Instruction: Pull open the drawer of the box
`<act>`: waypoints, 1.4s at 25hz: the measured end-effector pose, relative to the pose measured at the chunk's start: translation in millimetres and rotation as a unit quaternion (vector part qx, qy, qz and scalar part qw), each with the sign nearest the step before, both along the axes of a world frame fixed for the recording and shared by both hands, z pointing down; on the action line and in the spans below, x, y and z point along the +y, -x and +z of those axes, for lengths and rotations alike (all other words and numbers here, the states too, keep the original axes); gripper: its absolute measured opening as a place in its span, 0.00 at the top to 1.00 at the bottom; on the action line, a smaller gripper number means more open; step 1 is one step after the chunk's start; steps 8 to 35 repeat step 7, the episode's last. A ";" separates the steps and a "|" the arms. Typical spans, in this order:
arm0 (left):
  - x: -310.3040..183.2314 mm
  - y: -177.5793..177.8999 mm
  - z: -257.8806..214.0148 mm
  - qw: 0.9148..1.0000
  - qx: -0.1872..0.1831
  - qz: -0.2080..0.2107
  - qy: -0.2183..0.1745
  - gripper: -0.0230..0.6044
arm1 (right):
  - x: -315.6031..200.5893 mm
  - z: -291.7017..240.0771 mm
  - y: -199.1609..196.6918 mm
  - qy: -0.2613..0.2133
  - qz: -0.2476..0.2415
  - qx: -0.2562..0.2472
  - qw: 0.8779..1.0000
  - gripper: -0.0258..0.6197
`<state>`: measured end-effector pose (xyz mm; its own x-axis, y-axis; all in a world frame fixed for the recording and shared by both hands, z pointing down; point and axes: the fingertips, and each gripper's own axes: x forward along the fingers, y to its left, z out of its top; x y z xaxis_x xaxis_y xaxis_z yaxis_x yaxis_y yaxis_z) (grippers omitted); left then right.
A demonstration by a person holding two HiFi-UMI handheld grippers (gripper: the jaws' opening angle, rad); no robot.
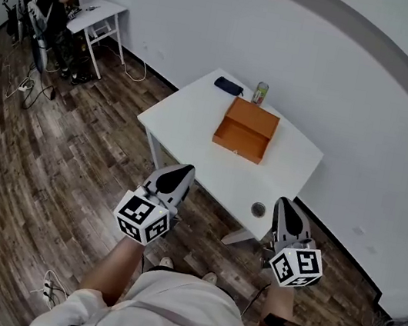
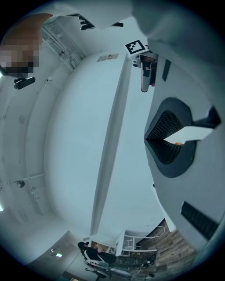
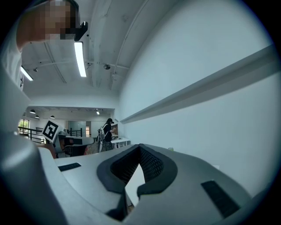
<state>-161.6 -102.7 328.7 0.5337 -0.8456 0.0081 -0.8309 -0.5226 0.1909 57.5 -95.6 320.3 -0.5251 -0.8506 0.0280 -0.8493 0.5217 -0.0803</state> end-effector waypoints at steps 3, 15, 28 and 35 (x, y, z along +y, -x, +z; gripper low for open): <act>-3.3 -11.1 -3.2 1.000 0.000 0.001 -0.003 0.95 | -3.0 -0.1 -10.4 0.001 0.001 -0.002 1.000 0.96; -8.2 -18.5 -5.8 1.000 0.000 0.000 -0.006 0.95 | -6.7 -2.4 -15.0 -0.003 -0.005 0.004 1.000 0.96; -8.2 -18.5 -5.8 1.000 0.000 0.000 -0.006 0.95 | -6.7 -2.4 -15.0 -0.003 -0.005 0.004 1.000 0.96; -8.2 -18.5 -5.8 1.000 0.000 0.000 -0.006 0.95 | -6.7 -2.4 -15.0 -0.003 -0.005 0.004 1.000 0.96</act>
